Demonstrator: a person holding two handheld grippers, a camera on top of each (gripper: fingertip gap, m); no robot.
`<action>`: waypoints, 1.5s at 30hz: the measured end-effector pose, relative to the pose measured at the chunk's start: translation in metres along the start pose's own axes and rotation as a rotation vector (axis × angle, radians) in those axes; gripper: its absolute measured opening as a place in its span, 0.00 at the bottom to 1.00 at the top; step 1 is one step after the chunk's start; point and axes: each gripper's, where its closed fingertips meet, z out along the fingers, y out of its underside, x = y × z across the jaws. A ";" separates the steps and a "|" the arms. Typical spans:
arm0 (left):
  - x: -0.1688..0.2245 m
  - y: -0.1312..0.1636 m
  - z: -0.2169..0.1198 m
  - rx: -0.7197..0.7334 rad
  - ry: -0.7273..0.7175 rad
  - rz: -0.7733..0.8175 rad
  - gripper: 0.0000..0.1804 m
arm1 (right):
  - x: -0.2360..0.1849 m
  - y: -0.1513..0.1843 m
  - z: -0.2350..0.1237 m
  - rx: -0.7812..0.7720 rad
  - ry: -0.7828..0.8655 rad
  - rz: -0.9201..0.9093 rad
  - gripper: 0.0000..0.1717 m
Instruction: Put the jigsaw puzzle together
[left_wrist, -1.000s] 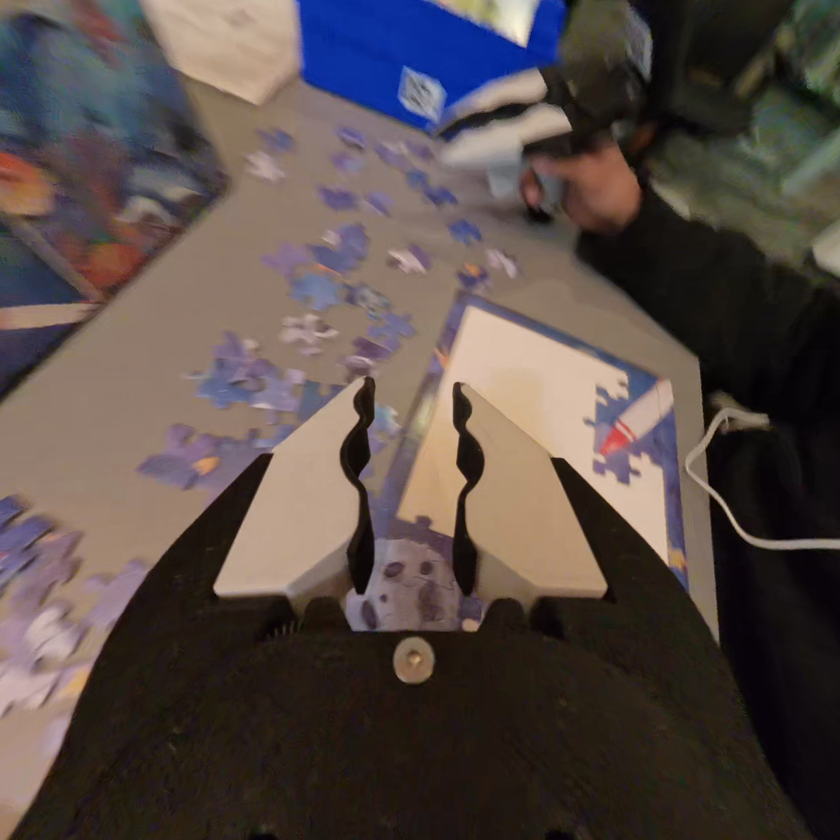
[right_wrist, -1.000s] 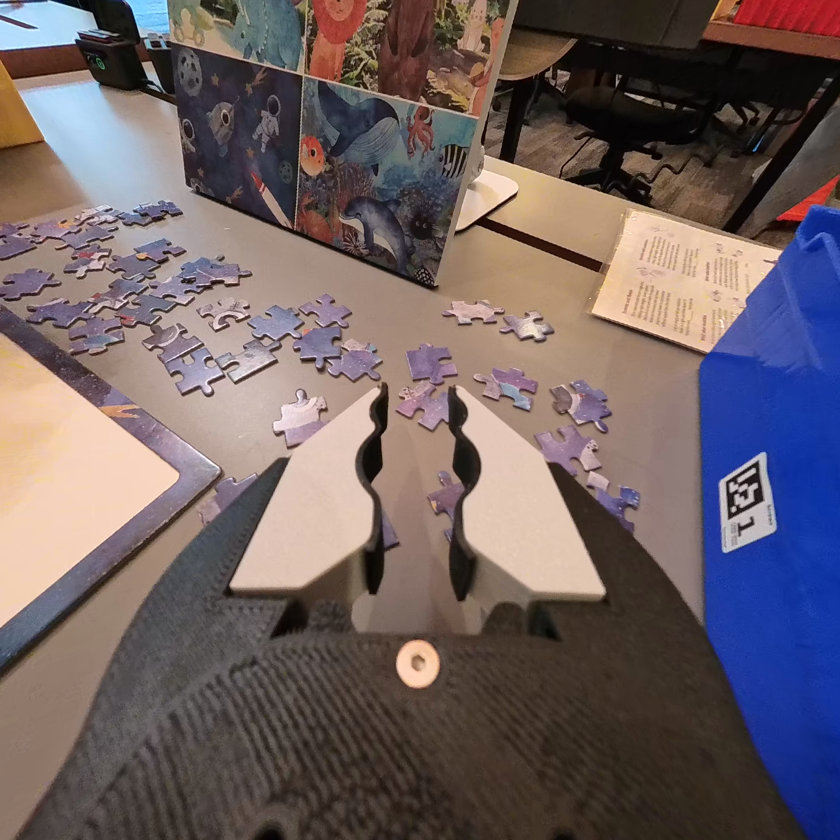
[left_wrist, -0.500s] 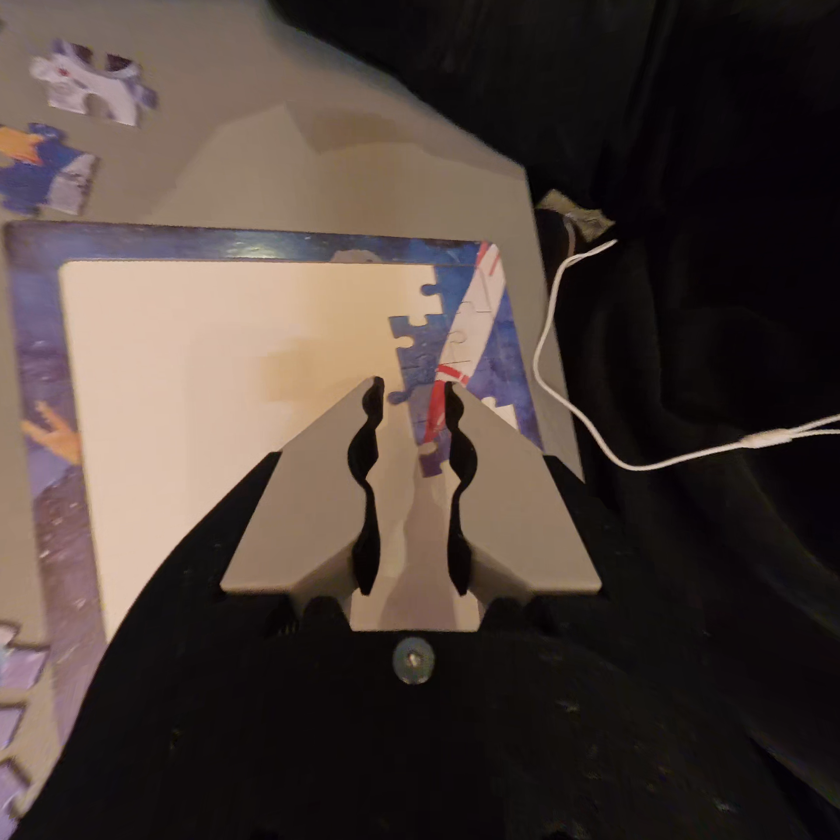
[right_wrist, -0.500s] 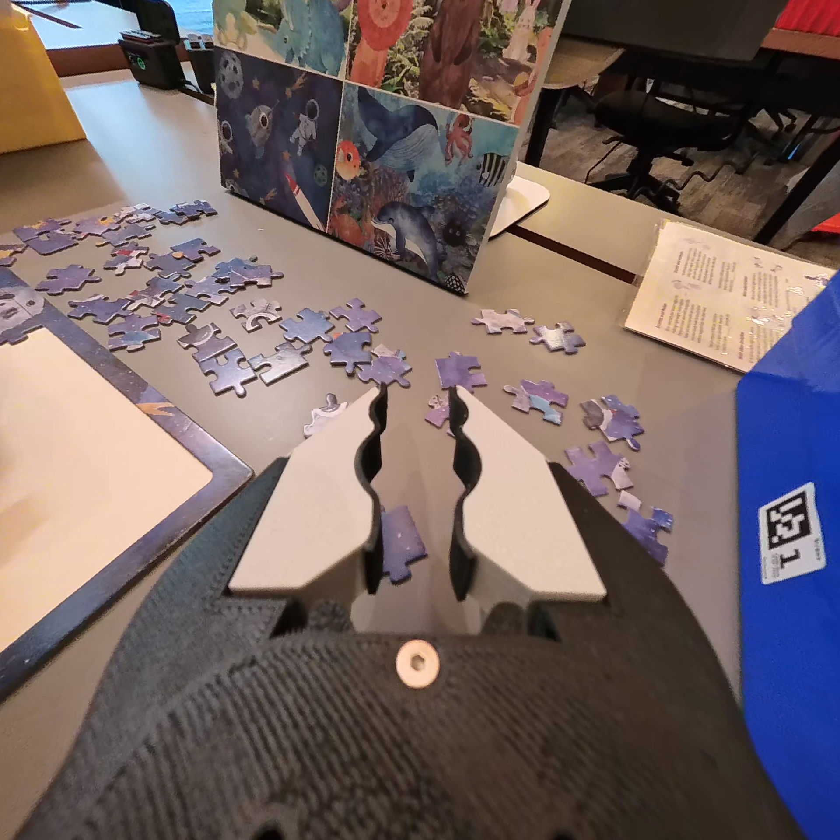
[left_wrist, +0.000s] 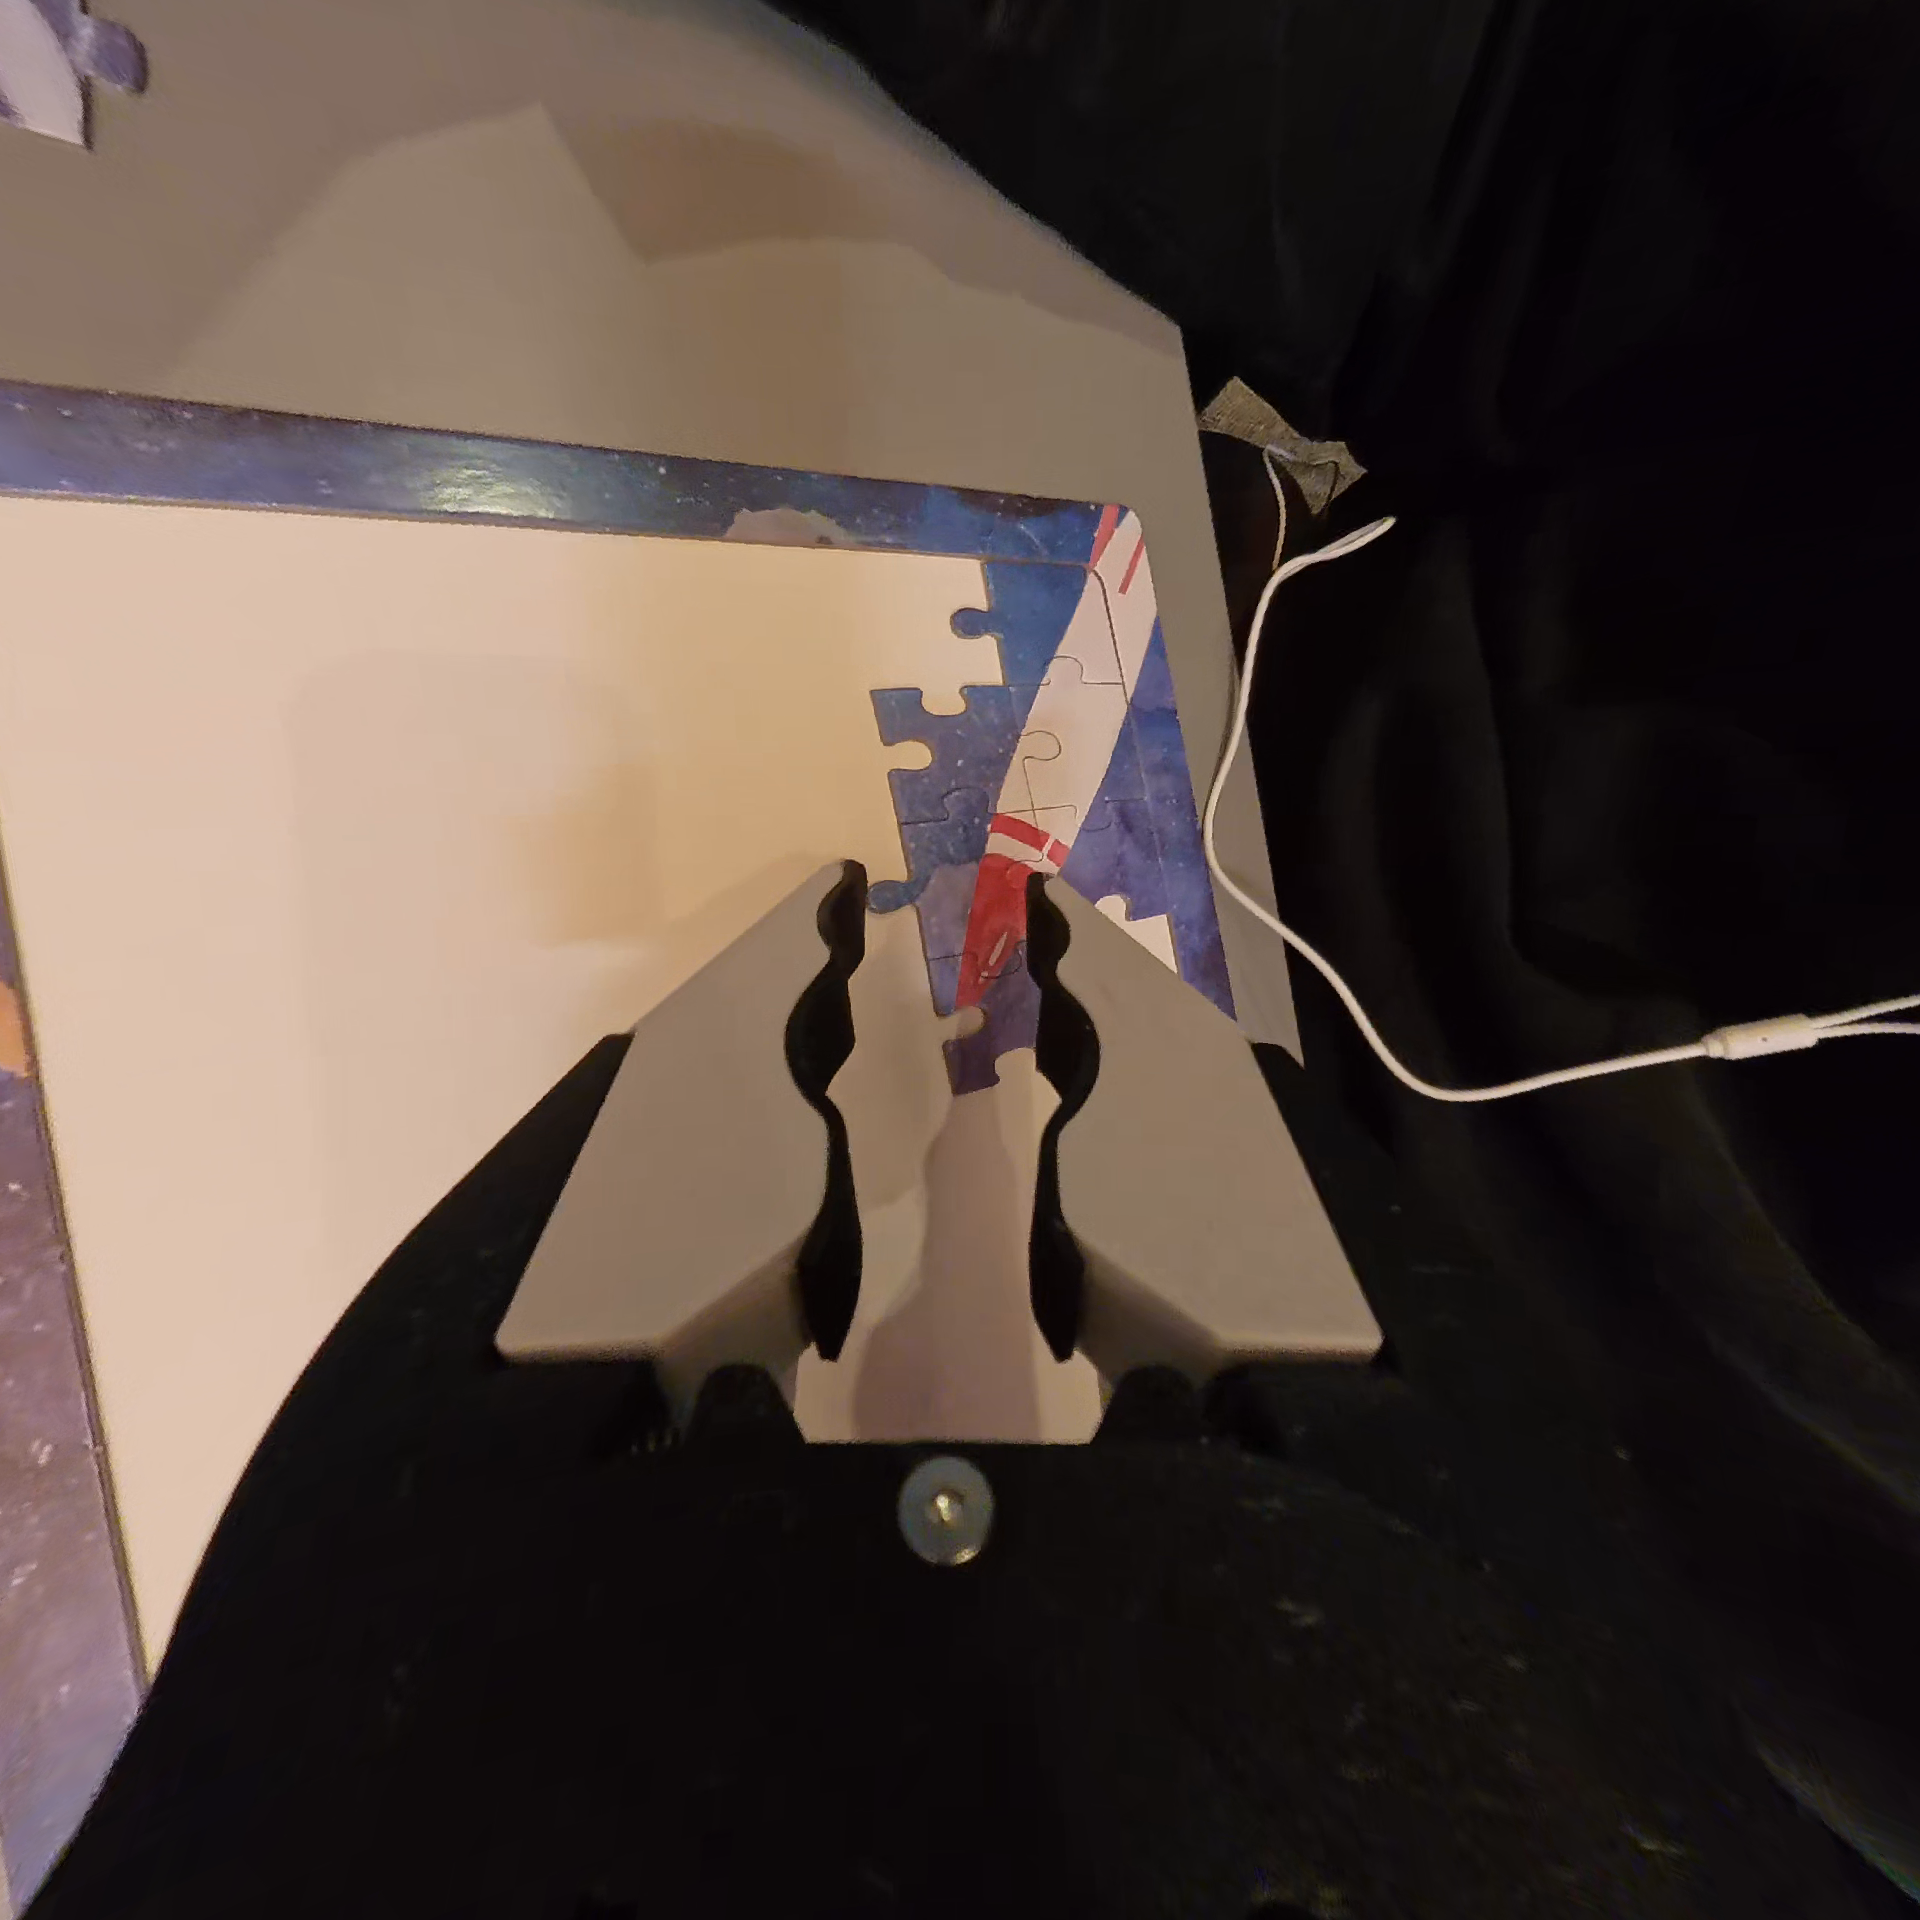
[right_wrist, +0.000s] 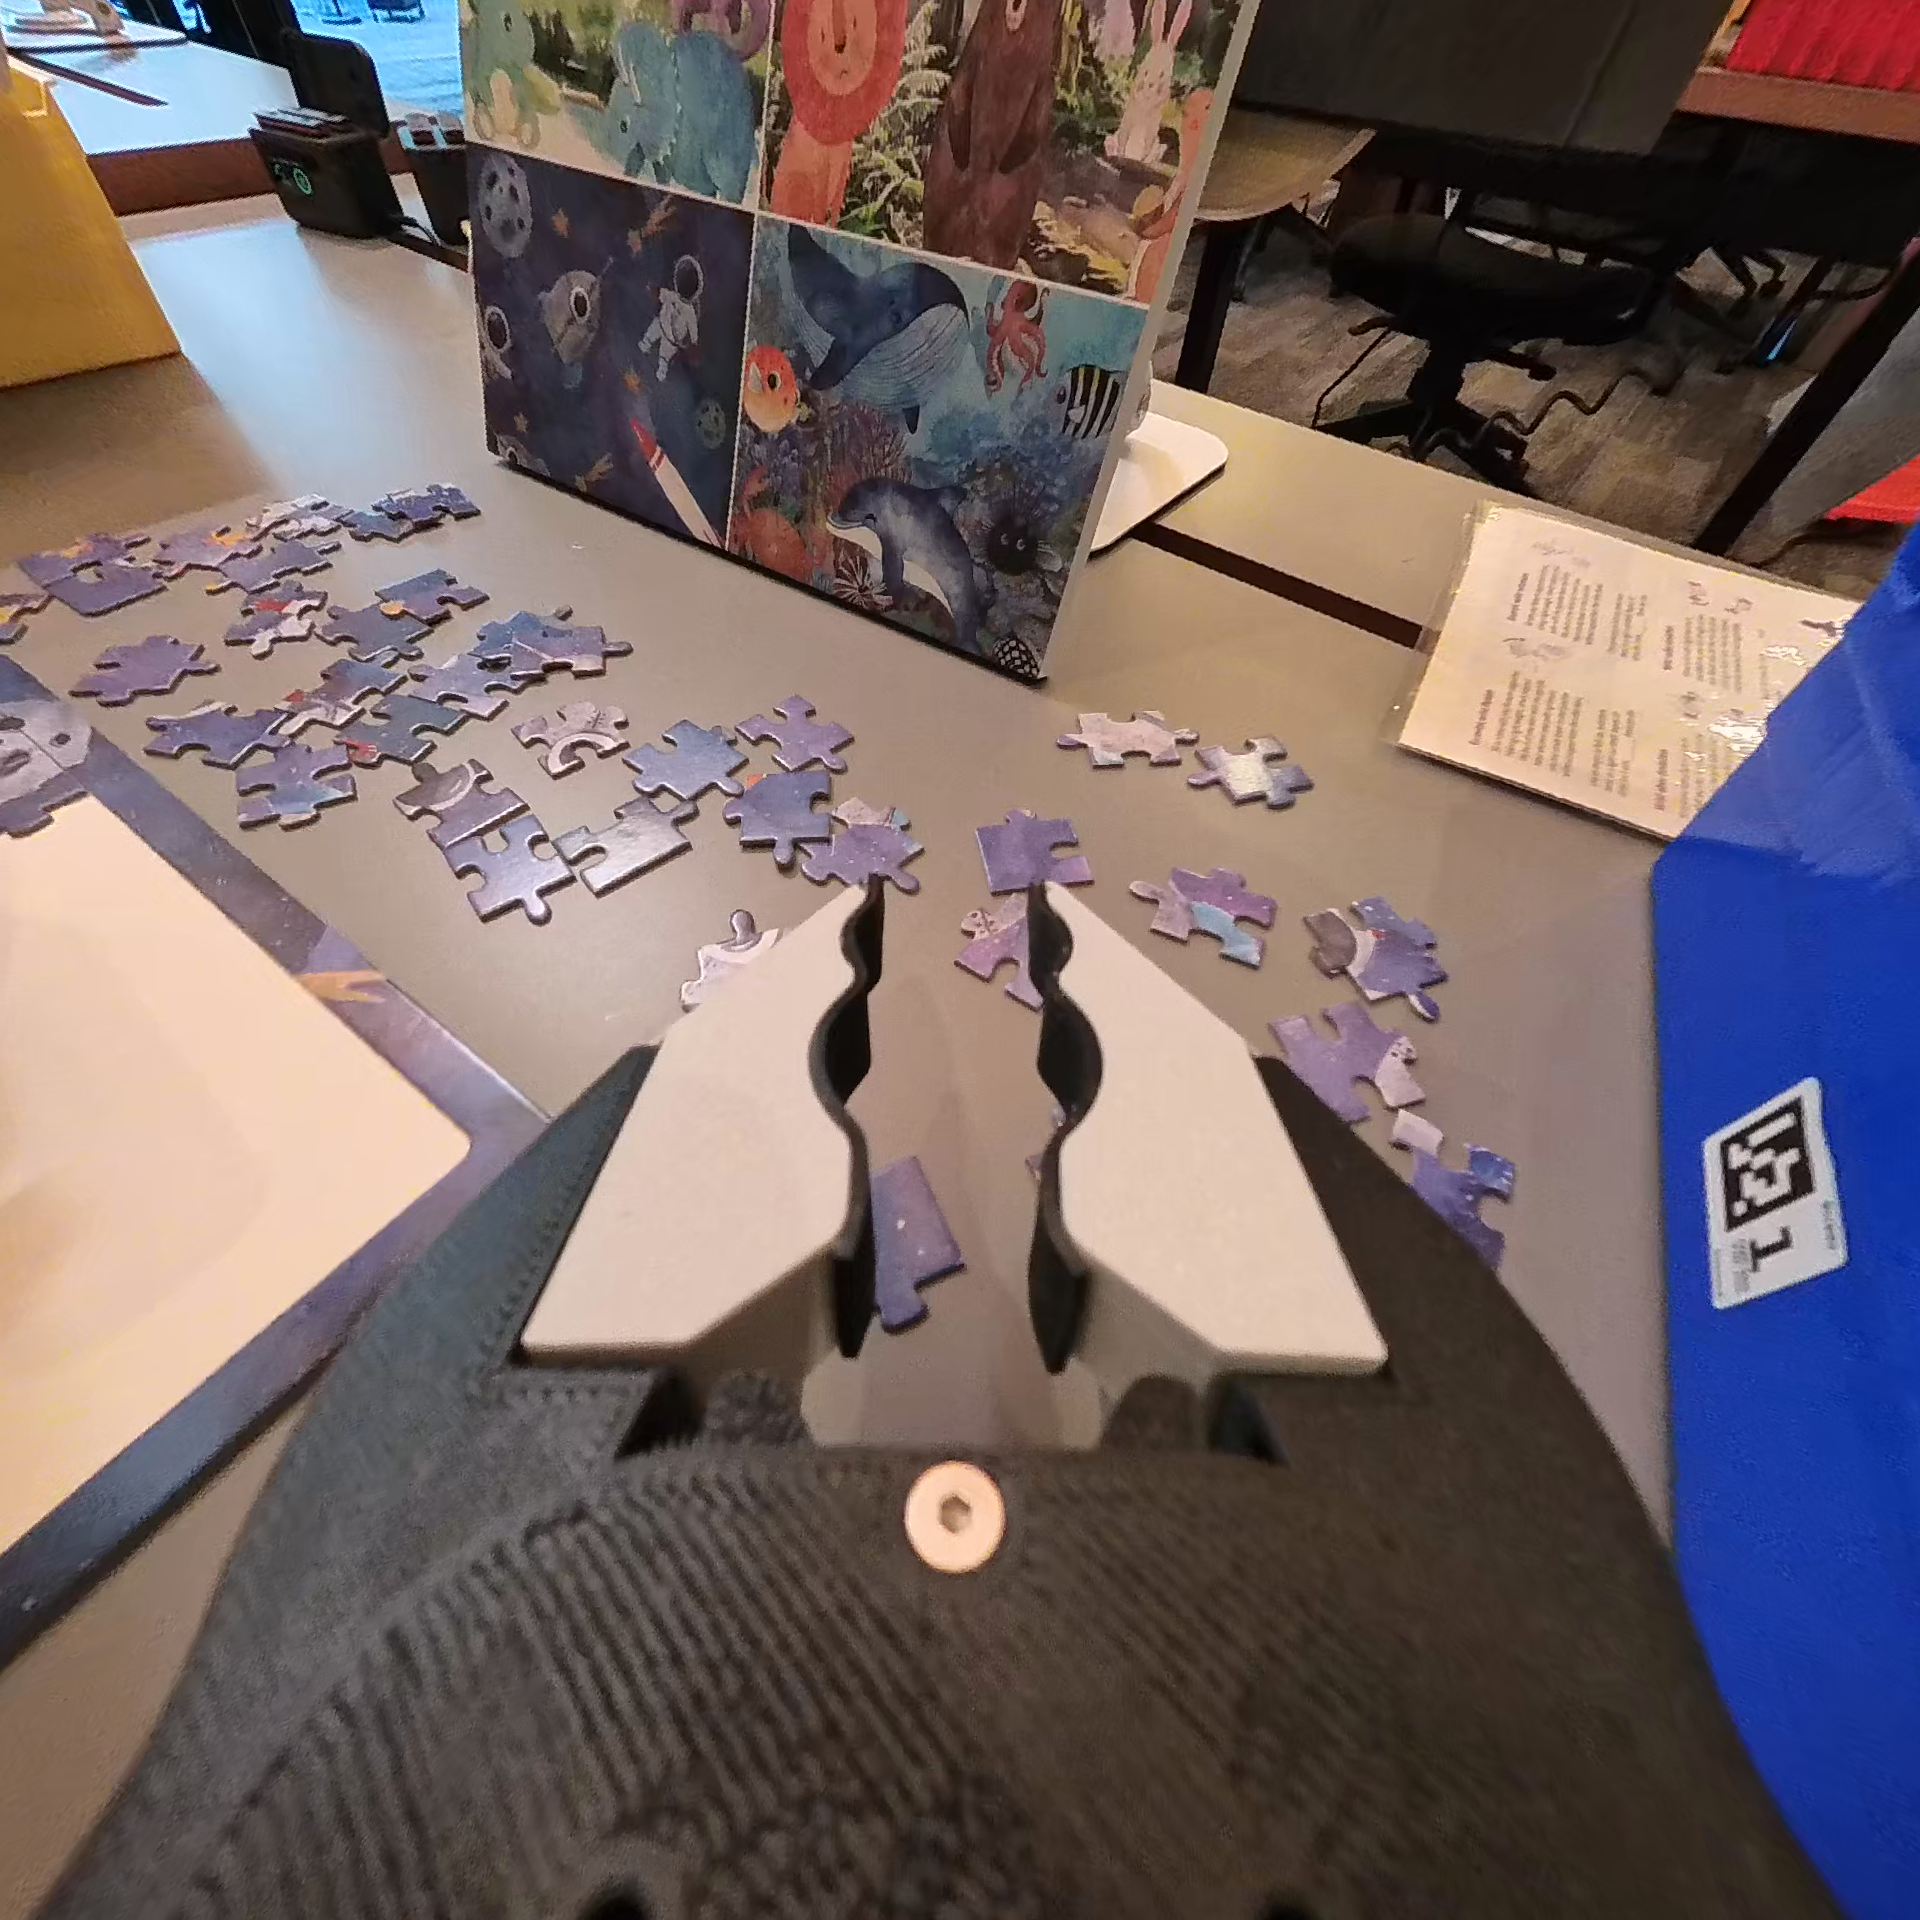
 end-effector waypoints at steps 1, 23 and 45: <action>0.001 -0.001 0.001 0.000 0.004 0.002 0.16 | 0.000 0.000 0.000 -0.002 0.000 -0.001 0.15; -0.007 -0.004 -0.046 0.194 -0.242 0.084 0.17 | -0.016 -0.020 -0.051 0.086 0.059 -0.141 0.20; 0.021 0.039 -0.009 0.175 -0.414 -0.034 0.12 | -0.208 0.116 -0.154 -0.380 -0.695 -0.391 0.33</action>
